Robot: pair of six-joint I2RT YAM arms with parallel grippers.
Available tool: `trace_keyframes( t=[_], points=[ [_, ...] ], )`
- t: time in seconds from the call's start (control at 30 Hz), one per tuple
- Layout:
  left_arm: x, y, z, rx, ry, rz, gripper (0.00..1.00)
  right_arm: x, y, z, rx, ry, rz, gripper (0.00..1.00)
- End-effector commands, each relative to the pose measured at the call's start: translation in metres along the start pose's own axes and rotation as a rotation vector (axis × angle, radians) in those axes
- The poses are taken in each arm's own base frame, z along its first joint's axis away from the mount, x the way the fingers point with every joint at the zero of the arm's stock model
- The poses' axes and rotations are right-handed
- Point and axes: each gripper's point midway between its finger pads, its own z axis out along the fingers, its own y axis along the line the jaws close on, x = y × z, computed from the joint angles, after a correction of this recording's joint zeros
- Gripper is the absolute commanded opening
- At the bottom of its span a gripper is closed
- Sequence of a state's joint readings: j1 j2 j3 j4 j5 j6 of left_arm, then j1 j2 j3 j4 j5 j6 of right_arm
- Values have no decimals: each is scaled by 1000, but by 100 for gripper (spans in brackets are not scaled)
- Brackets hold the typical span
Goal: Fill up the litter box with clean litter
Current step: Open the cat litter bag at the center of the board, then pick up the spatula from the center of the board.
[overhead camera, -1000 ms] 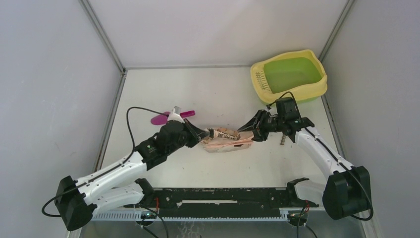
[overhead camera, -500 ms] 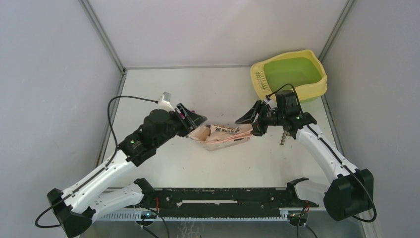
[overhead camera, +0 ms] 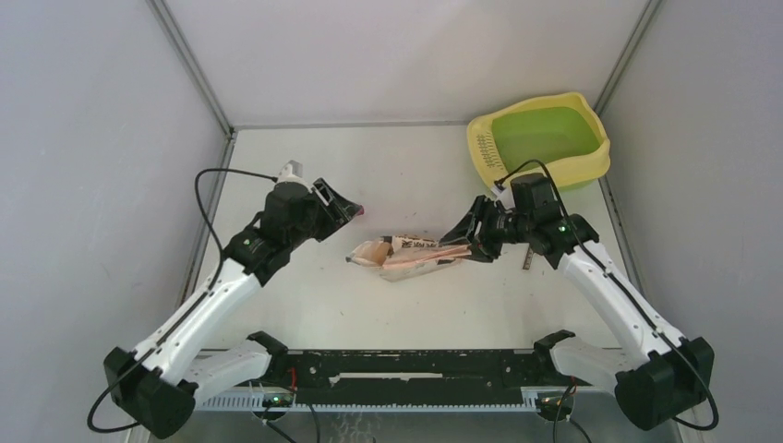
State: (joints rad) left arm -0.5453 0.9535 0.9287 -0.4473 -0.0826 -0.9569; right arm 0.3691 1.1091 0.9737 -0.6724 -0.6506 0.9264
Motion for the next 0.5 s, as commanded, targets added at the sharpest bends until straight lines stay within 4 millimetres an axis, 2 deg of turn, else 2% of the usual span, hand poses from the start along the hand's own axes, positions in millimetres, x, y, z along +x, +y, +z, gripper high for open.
trace_keyframes(
  t=[0.0, 0.23, 0.33, 0.47],
  points=[
    [6, 20, 32, -51, 54, 20, 64, 18, 0, -17, 0, -40, -90, 57],
    [3, 43, 93, -132, 98, -37, 64, 50, -18, -33, 23, -42, -116, 58],
    [4, 59, 126, -206, 123, -64, 63, 55, -21, -41, 24, -60, -135, 59],
    [2, 71, 160, -270, 140, -125, 64, 59, -23, -46, 26, -45, -158, 59]
  ],
)
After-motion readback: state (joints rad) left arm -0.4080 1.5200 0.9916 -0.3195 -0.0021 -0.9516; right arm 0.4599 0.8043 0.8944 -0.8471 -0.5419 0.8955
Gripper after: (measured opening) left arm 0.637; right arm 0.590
